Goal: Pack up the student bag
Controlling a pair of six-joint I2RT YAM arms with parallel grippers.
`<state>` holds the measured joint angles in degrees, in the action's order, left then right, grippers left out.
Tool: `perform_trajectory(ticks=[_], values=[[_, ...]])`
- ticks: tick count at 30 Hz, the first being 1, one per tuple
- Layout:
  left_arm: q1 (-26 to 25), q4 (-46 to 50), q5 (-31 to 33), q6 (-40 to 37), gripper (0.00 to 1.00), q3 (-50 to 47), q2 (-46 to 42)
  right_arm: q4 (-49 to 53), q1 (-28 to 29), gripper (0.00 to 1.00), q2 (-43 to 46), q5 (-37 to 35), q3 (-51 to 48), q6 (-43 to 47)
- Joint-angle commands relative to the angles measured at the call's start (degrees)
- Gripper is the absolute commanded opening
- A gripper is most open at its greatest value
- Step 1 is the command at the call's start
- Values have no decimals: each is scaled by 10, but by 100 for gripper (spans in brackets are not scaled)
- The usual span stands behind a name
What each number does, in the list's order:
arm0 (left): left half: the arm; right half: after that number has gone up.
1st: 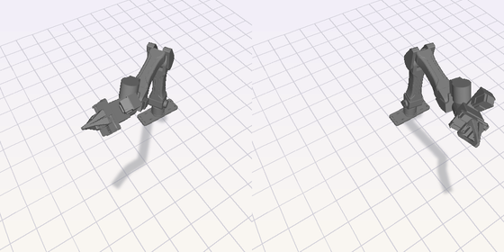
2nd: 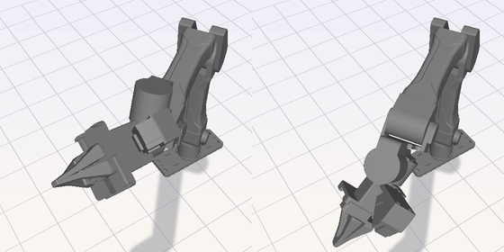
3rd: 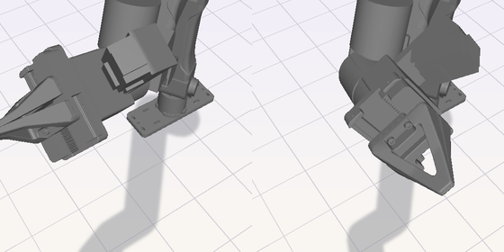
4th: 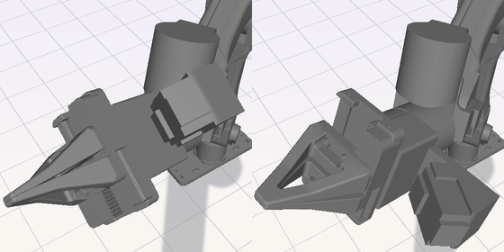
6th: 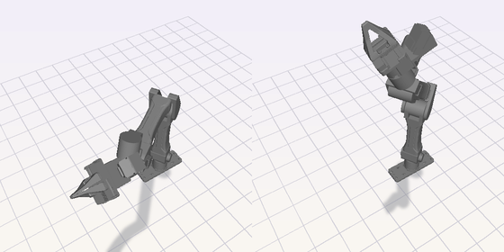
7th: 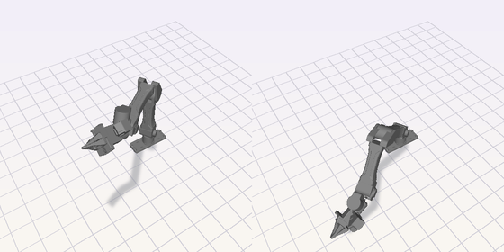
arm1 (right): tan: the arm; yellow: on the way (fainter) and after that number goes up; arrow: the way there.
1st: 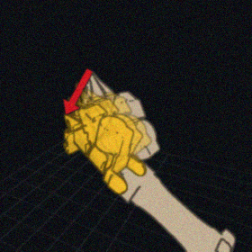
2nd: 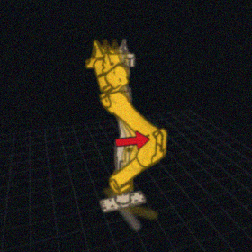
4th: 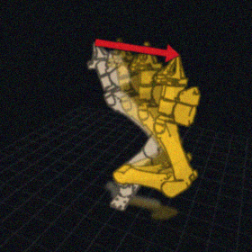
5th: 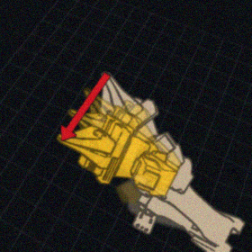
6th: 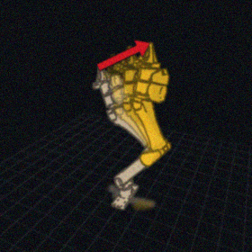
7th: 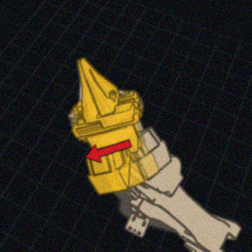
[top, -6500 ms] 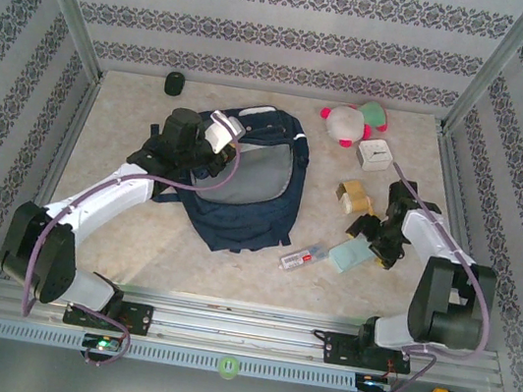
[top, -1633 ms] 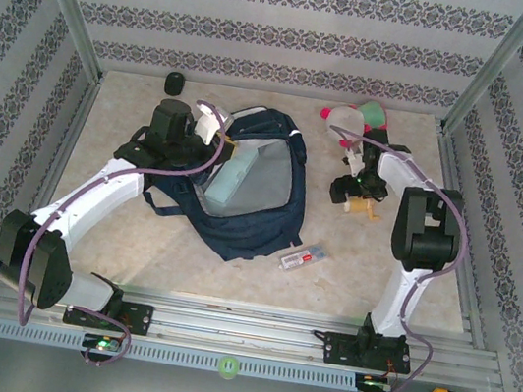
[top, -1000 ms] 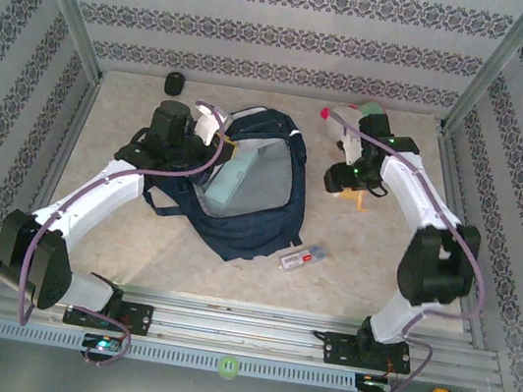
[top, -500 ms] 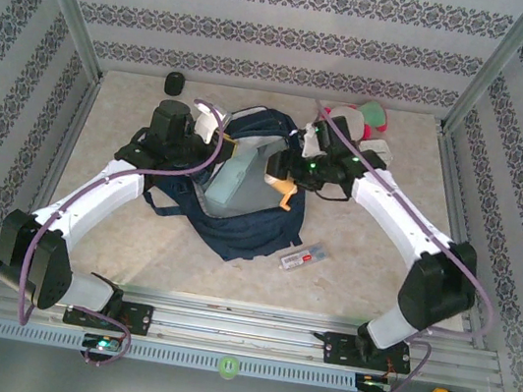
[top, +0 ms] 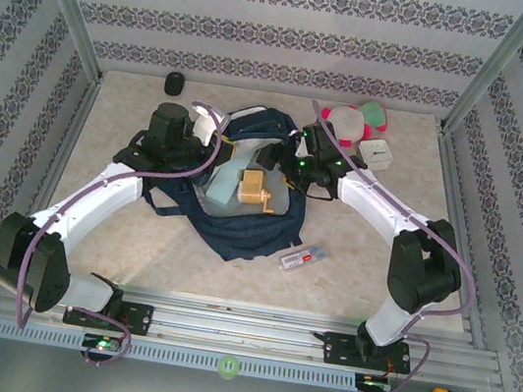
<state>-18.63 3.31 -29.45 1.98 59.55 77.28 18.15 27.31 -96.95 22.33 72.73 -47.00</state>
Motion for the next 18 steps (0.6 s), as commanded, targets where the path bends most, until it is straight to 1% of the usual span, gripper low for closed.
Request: perform_trajectory(ticks=[1, 5, 6, 7, 9, 10, 11, 12, 14, 16, 18], values=[[-2, -47, -15, -15, 0, -1, -25, -1, -16, 92, 73, -46, -40, 12], [-32, -24, -35, -69, 0, -5, -6, 11, -18, 88, 181, -87, -89, 108], [-41, -12, -47, -81, 4, -3, 2, 15, -15, 87, 207, -92, -99, 146], [-46, 3, -62, -87, 14, 0, 8, 21, -12, 86, 229, -101, -107, 180], [-45, 26, -86, -89, 51, 1, 6, 40, 0, 85, 270, -121, -116, 274], [-43, 28, -79, -86, 62, -4, -2, 47, 10, 84, 282, -128, -119, 319], [-36, 26, -70, -79, 68, -14, -17, 58, 22, 83, 296, -138, -119, 364], [-21, 20, -71, -67, 71, -24, -34, 69, 36, 82, 302, -140, -117, 414], [25, 17, -76, -45, 73, -40, -65, 85, 66, 80, 301, -136, -111, 513], [70, 34, -73, -42, 74, -50, -91, 98, 101, 78, 282, -136, -104, 602], [118, 63, -44, -38, 76, -53, -101, 115, 148, 77, 243, -144, -92, 701]])
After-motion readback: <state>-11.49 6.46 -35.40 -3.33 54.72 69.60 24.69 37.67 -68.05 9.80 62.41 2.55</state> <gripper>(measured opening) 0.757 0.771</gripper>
